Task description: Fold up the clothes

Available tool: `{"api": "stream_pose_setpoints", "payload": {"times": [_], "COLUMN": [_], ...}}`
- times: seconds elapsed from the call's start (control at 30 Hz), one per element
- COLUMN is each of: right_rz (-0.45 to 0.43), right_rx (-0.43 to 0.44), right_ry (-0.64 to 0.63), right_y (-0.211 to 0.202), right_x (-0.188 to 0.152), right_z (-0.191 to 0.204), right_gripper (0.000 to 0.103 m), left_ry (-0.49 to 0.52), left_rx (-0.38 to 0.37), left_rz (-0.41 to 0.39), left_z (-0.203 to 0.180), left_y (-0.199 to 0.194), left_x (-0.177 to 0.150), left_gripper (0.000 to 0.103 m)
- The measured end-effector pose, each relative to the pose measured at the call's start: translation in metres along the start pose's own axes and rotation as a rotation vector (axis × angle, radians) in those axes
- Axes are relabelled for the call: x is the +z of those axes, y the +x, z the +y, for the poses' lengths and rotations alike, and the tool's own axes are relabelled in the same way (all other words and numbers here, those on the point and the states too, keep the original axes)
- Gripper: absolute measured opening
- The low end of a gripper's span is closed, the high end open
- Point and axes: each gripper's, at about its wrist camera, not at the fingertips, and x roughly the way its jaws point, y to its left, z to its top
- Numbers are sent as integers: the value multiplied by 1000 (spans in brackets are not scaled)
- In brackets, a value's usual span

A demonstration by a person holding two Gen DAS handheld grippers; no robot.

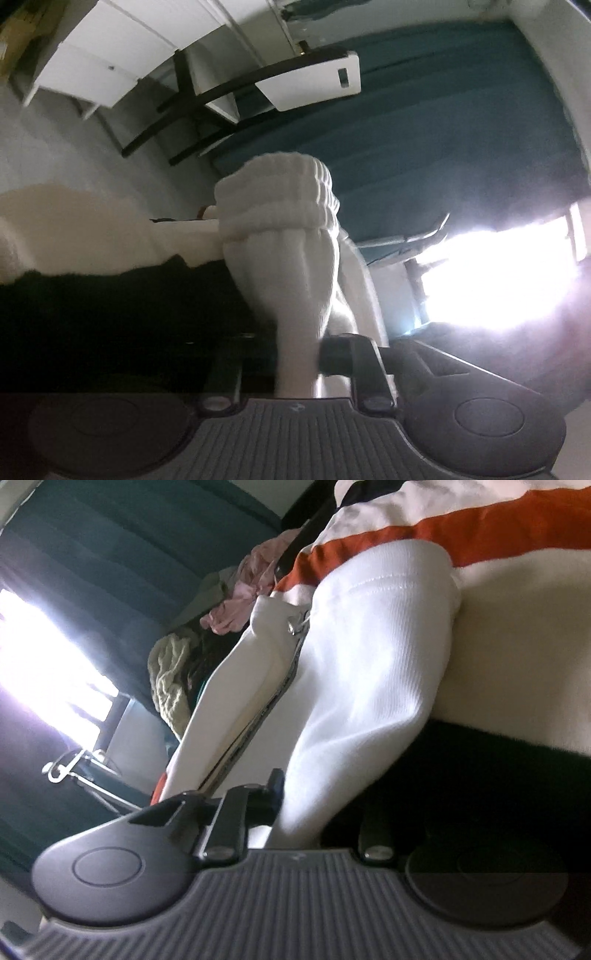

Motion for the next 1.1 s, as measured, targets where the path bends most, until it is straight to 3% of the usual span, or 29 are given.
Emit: {"api": "stream_pose_setpoints", "payload": {"times": [0.2, 0.33, 0.4, 0.63, 0.8, 0.97, 1.1], "right_rz": [-24, -18, 1, 38, 51, 69, 77], "right_rx": [-8, 18, 23, -24, -83, -149, -168], "right_ry": [-32, -22, -11, 46, 110, 128, 141], "right_y": [-37, -69, -87, -152, -180, -181, -179], "right_x": [7, 18, 24, 37, 38, 36, 35], "right_z": [11, 11, 0, -34, -55, -65, -69], "right_gripper": [14, 14, 14, 14, 14, 14, 16], "left_ry": [66, 73, 123, 127, 146, 336, 432], "left_rx": [-40, -57, -38, -15, 67, 240, 306], "left_rz": [-72, -58, -55, -26, -30, -10, 24], "left_z": [-30, -42, -46, -59, -65, -76, -86], "left_y": [-37, -68, -88, -154, -186, -203, -203], "left_x": [0, 3, 3, 1, -15, -35, -41], "left_gripper": [8, 8, 8, 8, 8, 9, 16]}}
